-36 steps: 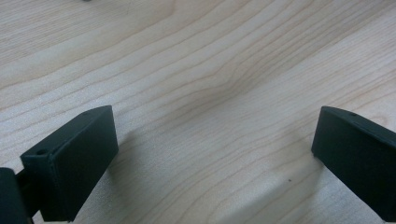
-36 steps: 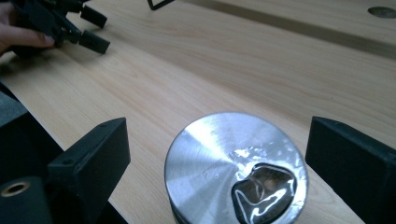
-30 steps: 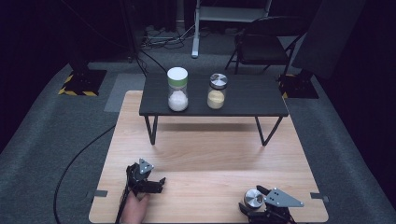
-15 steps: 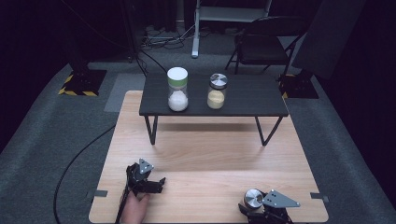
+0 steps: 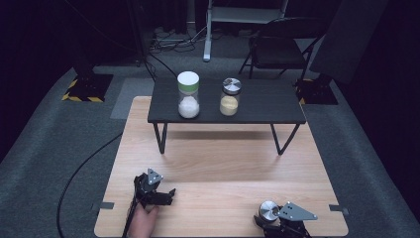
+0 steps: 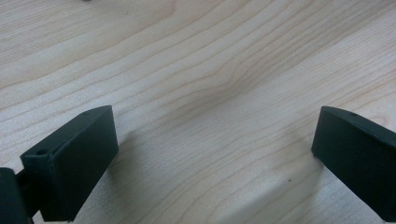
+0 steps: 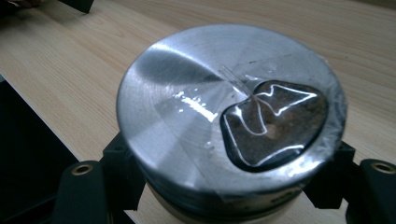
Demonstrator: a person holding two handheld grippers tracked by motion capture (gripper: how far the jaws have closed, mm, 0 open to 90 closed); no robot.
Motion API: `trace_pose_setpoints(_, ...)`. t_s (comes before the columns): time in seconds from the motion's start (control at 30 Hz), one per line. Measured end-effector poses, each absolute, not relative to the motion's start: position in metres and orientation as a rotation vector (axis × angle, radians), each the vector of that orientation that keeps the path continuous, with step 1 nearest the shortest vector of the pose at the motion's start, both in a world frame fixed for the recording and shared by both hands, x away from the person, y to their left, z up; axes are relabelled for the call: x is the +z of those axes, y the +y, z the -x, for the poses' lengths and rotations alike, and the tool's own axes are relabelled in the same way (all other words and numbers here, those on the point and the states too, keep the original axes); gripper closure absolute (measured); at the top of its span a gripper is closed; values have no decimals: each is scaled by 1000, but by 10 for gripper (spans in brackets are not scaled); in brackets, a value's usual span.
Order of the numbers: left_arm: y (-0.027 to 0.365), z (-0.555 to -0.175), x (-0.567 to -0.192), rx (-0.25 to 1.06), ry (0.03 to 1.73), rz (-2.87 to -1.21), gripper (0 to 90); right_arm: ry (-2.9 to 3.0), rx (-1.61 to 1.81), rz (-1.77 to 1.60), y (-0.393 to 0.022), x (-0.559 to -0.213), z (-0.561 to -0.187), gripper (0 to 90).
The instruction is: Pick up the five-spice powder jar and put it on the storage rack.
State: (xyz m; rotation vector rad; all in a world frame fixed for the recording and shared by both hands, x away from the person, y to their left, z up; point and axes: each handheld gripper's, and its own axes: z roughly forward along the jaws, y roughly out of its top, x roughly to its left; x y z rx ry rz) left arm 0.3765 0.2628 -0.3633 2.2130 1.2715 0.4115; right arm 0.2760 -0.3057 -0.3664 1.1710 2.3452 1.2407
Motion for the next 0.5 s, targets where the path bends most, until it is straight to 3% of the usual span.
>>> trace_pose_setpoints(0.5,263,-377,-363,412,1275,-2213,3,2364,1247,-1166,-306,-356,-282,299)
